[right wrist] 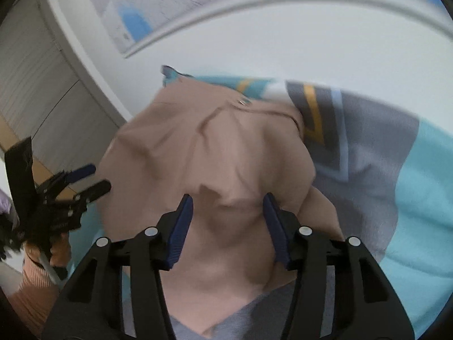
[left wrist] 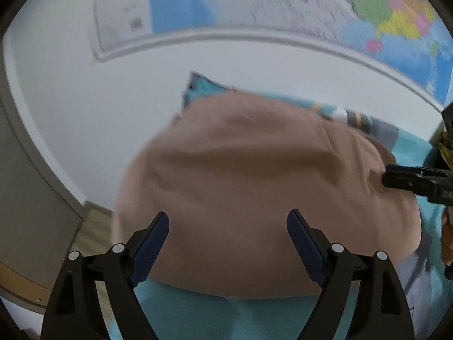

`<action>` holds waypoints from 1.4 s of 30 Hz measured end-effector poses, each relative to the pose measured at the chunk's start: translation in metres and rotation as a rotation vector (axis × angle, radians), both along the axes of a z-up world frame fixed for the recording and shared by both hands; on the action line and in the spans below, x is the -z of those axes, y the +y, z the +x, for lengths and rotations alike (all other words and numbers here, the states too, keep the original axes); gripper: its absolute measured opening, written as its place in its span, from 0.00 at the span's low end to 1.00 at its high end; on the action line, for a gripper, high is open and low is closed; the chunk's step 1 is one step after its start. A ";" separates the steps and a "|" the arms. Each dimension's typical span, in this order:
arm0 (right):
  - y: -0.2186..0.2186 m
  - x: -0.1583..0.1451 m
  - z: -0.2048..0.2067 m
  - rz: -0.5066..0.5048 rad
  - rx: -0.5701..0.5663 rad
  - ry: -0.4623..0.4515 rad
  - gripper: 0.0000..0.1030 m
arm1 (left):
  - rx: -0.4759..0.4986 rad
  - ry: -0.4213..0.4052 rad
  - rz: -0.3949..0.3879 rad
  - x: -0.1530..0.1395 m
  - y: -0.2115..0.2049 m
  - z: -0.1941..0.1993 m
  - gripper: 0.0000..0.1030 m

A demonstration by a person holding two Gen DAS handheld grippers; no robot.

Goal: Fold large clothes
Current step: 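Release the jacket and pat the folded bundle with both grippers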

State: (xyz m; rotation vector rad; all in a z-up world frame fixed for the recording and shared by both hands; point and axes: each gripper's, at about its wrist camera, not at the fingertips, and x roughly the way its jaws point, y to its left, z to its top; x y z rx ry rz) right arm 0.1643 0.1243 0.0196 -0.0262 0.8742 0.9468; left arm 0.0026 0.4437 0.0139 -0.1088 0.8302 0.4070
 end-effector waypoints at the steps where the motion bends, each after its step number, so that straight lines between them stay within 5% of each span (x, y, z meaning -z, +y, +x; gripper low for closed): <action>1: -0.002 0.005 0.002 -0.002 0.009 0.011 0.43 | -0.008 0.016 -0.001 0.005 -0.002 0.001 0.80; 10: -0.015 -0.019 -0.034 0.026 -0.046 -0.103 0.52 | -0.023 -0.017 0.070 -0.006 -0.019 -0.007 0.81; 16: 0.000 -0.014 -0.065 -0.043 -0.125 -0.190 0.52 | 0.037 -0.034 0.092 -0.009 -0.045 -0.006 0.82; 22: 0.012 0.009 -0.065 -0.094 -0.134 -0.168 0.52 | 0.026 0.028 0.030 0.016 -0.043 0.004 0.82; 28: 0.003 0.001 -0.073 -0.066 -0.113 -0.171 0.56 | 0.007 0.002 0.042 0.014 -0.047 -0.002 0.82; 33: -0.002 -0.007 -0.088 -0.042 -0.104 -0.213 0.66 | -0.019 -0.021 0.078 0.009 -0.060 -0.012 0.93; 42: -0.015 -0.012 -0.109 -0.032 -0.082 -0.259 0.81 | -0.067 -0.080 0.066 -0.010 -0.069 -0.027 0.93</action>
